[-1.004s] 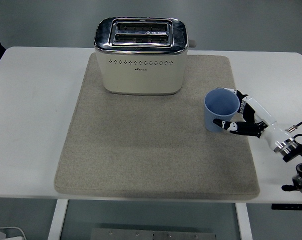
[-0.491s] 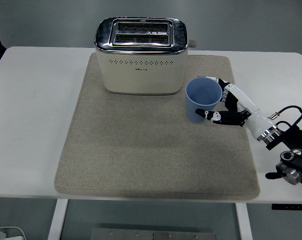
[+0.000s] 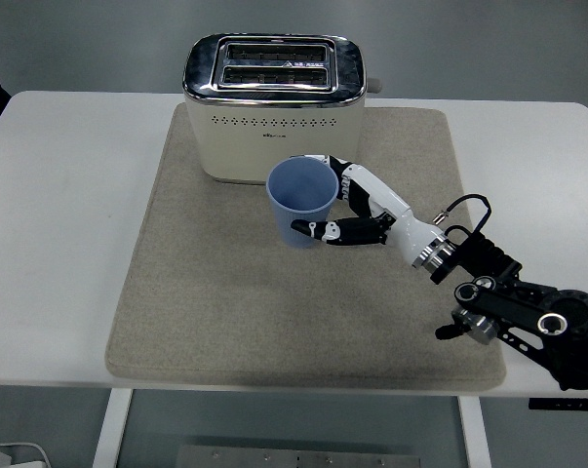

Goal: Put the water cup in front of the bread machine

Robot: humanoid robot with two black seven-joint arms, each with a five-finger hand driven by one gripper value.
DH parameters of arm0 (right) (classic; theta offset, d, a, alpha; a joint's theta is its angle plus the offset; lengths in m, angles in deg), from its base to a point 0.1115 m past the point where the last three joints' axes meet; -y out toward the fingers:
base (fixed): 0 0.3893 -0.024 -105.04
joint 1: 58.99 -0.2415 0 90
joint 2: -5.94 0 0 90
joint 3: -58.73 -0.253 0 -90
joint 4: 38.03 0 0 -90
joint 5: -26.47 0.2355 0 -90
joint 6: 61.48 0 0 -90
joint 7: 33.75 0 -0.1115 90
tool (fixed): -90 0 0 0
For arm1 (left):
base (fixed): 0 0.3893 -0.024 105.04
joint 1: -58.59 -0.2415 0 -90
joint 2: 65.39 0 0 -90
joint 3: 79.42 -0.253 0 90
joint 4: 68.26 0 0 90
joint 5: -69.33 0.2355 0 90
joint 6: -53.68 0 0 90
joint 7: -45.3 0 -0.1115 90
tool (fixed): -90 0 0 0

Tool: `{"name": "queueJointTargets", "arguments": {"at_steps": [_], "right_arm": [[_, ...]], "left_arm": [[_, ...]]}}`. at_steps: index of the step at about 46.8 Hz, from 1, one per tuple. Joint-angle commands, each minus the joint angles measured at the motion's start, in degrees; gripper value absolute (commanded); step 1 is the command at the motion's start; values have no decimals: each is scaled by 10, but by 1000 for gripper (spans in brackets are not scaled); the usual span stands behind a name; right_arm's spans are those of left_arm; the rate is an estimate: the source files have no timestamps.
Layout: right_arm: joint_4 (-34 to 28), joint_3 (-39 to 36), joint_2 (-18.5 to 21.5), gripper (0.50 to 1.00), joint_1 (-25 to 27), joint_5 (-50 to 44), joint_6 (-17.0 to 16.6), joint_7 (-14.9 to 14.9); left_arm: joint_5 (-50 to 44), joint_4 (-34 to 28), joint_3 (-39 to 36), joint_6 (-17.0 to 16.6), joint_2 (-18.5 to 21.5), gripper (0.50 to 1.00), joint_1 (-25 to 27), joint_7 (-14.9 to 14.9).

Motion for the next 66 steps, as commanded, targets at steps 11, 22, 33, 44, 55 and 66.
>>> {"name": "queueJointTargets", "arguments": {"at_steps": [11,22,33,44,55,66], "right_arm": [[-70,-1,68,500,-10,0,-6,0],[-137,-1,111,500,-17,0,-18,0],[-166,-3,126,500,-19,1,-23,0],[-167,-7,126,794,-18,1,-25,0],[-167,-7,126,913,-18,0,-23,0],[-168,-6,126,913,-18,0,-24,0]], "left_arm": [[0,0,0,0,0,1000,0,0],[0,0,0,0,0,1000,0,0],[0,0,0,0,0,1000,0,0],[0,0,0,0,0,1000,0,1],[0,0,0,0,0,1000,0,1],[0,0,0,0,0,1000,0,1]]}}
